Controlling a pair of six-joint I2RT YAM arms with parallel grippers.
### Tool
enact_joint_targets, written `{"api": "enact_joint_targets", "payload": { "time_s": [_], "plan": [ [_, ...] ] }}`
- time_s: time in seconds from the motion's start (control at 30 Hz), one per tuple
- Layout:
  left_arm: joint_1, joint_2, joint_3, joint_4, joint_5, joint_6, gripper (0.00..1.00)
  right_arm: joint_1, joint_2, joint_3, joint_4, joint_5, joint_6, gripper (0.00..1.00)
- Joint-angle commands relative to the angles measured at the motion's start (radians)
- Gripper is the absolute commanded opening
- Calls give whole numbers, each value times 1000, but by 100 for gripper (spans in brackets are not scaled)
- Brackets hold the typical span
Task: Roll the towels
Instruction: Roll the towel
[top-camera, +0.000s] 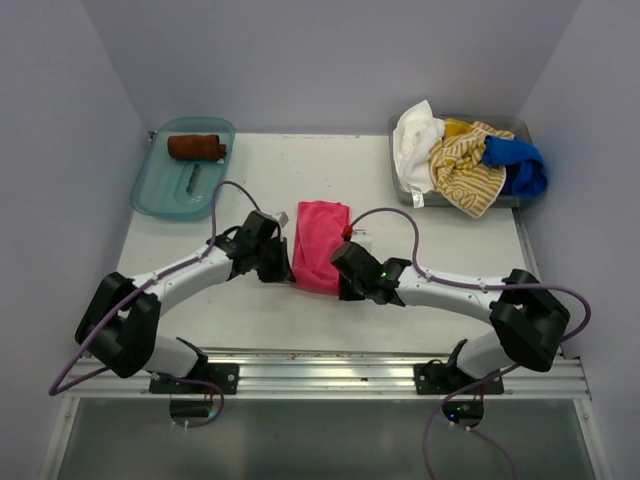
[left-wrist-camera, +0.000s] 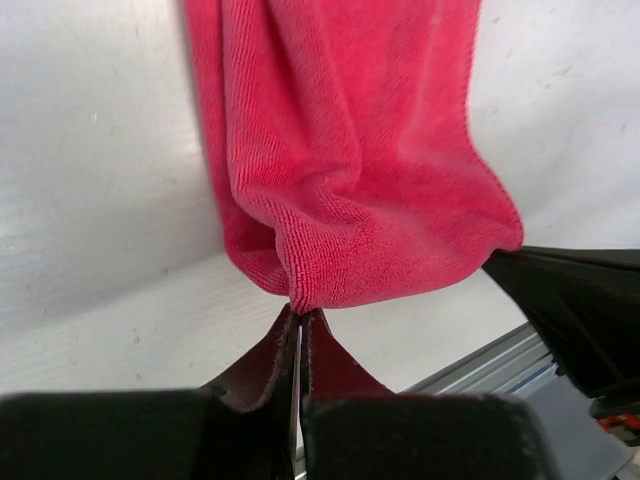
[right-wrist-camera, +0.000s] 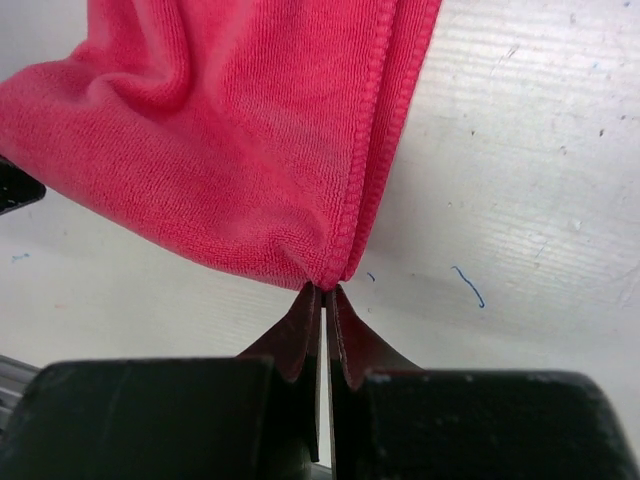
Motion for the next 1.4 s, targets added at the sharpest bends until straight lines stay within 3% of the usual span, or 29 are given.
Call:
{"api": "enact_joint_targets", "payload": {
  "time_s": [0.0, 0.27, 0.8, 0.87, 1.07, 1.2, 1.37],
  "plan": [
    [0, -16, 95, -30, -44, -16, 0, -5, -10, 71, -45, 88, -40, 0],
    [18, 108, 222, -85, -70, 1, 0, -73, 71, 182, -67, 112, -97, 0],
    [92, 329, 279, -50, -27, 33, 0, -193, 280, 265, 1, 36, -164, 1],
    [92, 328, 288, -59, -29, 38, 3, -193, 291, 272, -1, 30, -166, 1],
    [93, 178, 296, -111, -133, 21, 34, -193, 307, 283, -15, 11, -169, 1],
    [89, 75, 278, -113, -141, -2, 32, -193, 306, 281, -18, 8, -166, 1],
    [67, 81, 221, 8, 43, -25, 27, -191, 307, 281, -10, -9, -157, 1]
  ]
}}
